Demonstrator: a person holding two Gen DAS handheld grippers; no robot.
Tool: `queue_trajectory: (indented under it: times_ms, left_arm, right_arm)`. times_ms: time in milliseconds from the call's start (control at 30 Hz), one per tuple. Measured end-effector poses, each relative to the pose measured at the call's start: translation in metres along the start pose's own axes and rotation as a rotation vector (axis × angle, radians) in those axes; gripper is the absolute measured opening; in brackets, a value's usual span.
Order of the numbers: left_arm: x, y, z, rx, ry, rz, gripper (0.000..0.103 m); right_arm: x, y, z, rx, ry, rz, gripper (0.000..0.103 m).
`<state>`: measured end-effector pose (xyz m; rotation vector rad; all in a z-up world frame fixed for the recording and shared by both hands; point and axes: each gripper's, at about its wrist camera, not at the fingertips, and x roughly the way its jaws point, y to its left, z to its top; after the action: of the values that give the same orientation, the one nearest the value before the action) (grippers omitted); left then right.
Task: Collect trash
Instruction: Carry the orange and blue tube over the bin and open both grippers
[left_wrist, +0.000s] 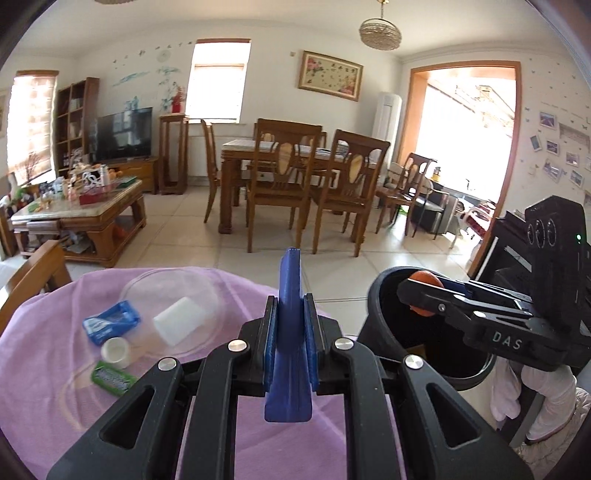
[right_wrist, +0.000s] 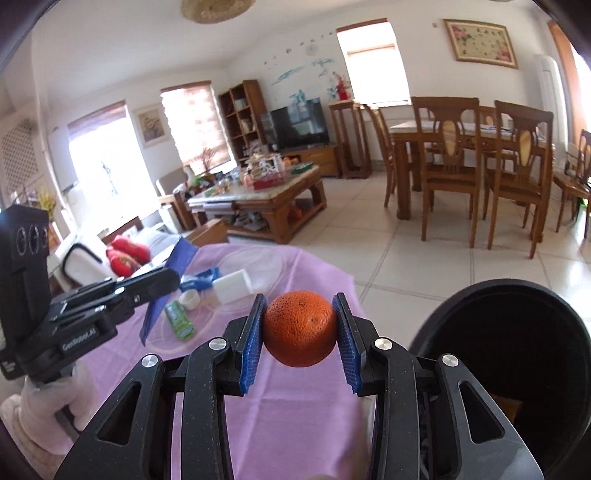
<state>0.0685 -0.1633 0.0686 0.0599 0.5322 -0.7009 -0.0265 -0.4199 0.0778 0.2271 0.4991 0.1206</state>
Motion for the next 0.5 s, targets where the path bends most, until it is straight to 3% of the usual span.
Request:
queue_trajectory:
  times_ms: [300, 500]
  left_arm:
    - [0.053, -0.104, -0.003, 0.112, 0.024, -0.155, 0.014]
    - [0.091, -0.141, -0.015, 0.141, 0.076, -0.208, 0.014]
  right_arm:
    - [-0.063, -0.129, -0.013, 0.157, -0.066, -0.188, 0.037]
    - [-0.077, -0.191, -0.035, 0.222, -0.060, -0.270, 0.037]
